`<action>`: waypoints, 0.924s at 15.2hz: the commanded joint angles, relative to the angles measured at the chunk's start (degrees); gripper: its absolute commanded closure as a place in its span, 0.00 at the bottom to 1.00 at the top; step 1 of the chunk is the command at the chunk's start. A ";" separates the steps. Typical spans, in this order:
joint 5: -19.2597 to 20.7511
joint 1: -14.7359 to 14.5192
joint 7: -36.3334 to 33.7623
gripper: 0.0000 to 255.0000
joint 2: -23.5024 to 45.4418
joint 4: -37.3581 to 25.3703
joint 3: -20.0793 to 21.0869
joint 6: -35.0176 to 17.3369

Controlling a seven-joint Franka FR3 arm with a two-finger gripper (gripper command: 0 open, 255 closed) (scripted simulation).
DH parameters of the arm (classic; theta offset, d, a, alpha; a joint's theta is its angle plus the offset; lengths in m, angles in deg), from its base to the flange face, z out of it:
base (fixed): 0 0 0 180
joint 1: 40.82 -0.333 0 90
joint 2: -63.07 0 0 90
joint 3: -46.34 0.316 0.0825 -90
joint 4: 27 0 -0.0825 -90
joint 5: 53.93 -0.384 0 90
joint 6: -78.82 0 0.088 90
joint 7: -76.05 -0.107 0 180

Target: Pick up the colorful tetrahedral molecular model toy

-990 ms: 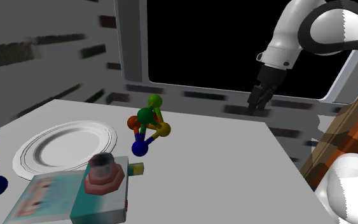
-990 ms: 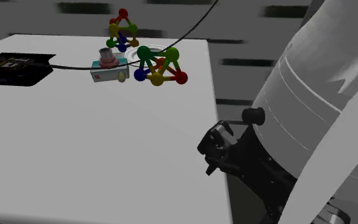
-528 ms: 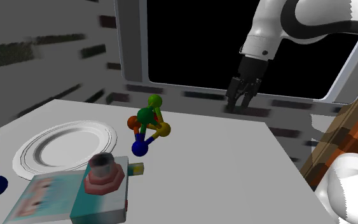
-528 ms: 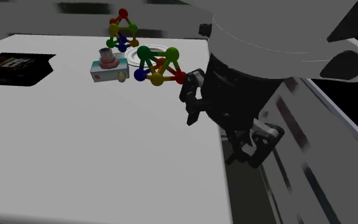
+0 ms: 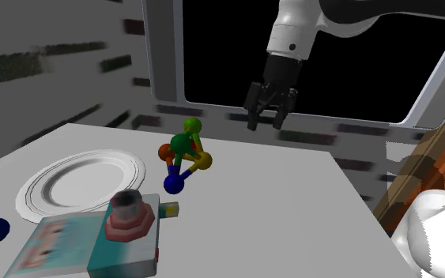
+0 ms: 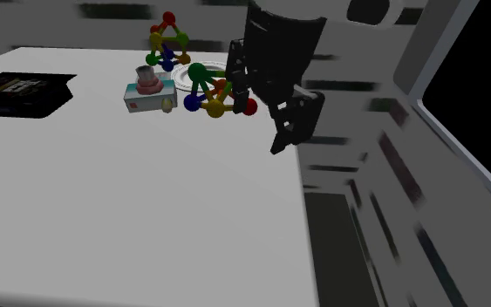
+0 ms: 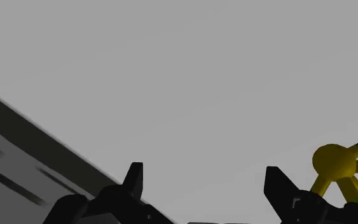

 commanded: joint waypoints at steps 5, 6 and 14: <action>0.72 -0.79 -10.40 0.00 12.78 -15.32 5.38 1.52; 1.18 -1.08 -12.22 0.00 15.10 -18.18 6.24 1.92; 6.91 -5.63 -24.27 0.00 32.40 -39.97 10.83 5.87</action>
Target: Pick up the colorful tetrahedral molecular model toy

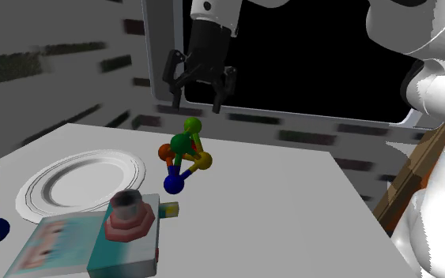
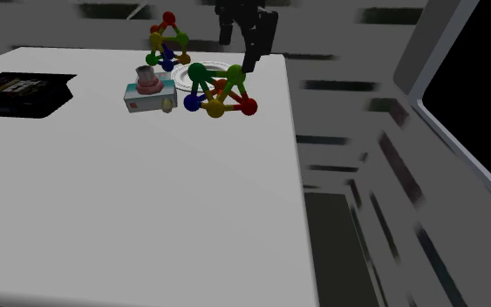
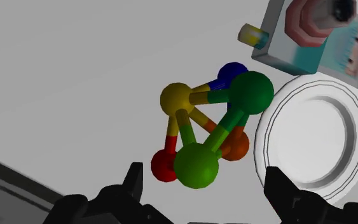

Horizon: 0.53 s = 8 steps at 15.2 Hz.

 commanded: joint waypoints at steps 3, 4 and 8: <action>-0.27 -0.01 0.13 0.00 -0.34 2.93 0.01 -2.66; -0.50 0.13 0.45 0.00 -0.83 4.32 -0.05 -3.56; -1.04 0.44 1.25 0.00 -1.94 7.71 -0.19 -5.82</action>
